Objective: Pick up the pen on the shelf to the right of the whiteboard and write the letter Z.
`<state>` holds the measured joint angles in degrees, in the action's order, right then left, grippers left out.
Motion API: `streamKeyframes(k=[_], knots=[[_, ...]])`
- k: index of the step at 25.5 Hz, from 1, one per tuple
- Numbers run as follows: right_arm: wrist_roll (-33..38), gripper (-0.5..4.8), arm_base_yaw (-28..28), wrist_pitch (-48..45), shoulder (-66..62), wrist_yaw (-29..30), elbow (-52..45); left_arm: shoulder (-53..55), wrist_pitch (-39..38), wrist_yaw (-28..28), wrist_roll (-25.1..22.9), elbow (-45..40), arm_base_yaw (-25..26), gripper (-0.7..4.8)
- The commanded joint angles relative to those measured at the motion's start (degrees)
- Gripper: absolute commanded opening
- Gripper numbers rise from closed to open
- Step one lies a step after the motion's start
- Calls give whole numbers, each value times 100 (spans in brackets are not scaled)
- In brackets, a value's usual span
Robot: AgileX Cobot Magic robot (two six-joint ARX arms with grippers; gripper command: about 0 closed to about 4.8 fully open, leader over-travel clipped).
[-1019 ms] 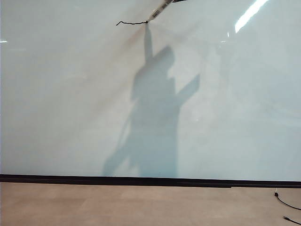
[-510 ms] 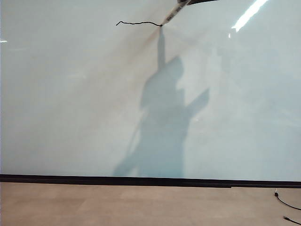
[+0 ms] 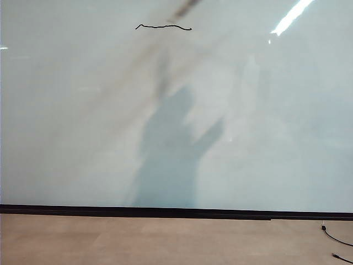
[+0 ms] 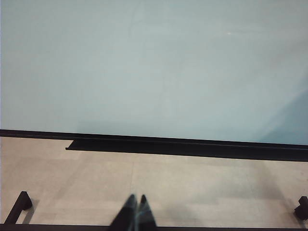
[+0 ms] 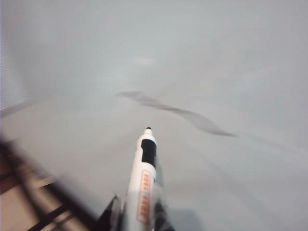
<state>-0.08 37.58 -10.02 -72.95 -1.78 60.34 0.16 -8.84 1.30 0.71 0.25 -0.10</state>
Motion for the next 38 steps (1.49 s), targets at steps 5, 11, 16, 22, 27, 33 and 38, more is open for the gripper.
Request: streamKeyframes(k=[5,11,16,22,27,33,38], knots=[[-125,-6,516,-293,-678,-87,24,2,31,2,-26,13,0,-4],[271,-6,546,-787,-1620,129,42,2,31,0,-26,13,-2,-4],[293,-6,562,-1021,-1832,-24,44,2,31,0,-26,13,0,-5],[286,-6,535,-1150,-1851,-365,48,2,31,0,-26,13,0,-4],[286,-6,498,-1196,-1853,-378,48,2,31,0,-26,13,0,-4],[267,-6,420,-1300,-1926,-415,50,2,31,0,-26,13,0,-4],[267,-6,374,-1405,-1993,-413,50,2,28,2,-26,13,0,-4]])
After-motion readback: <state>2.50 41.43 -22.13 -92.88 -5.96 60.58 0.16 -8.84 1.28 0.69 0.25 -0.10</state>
